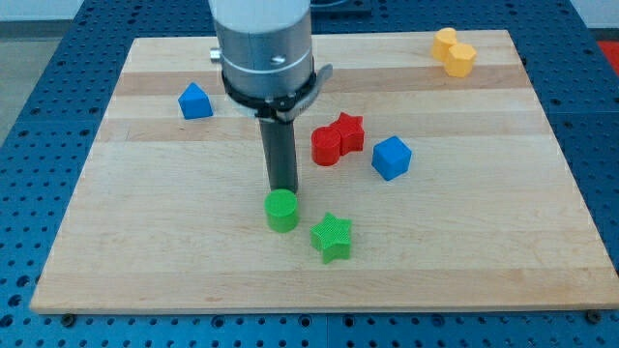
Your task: Slide the green circle into the green star
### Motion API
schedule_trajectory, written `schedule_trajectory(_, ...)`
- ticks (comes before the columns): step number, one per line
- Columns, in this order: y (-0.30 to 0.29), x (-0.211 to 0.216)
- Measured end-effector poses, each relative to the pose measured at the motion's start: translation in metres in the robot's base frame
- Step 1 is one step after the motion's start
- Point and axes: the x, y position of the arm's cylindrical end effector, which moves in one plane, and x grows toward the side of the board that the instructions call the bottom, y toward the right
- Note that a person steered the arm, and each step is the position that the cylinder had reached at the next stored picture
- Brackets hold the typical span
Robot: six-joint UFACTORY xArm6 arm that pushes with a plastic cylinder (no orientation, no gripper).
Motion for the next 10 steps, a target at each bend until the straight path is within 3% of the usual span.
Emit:
schedule_trajectory(3,-0.045,0.015)
schedule_trajectory(5,-0.032,0.035)
schedule_trajectory(10,-0.002,0.024)
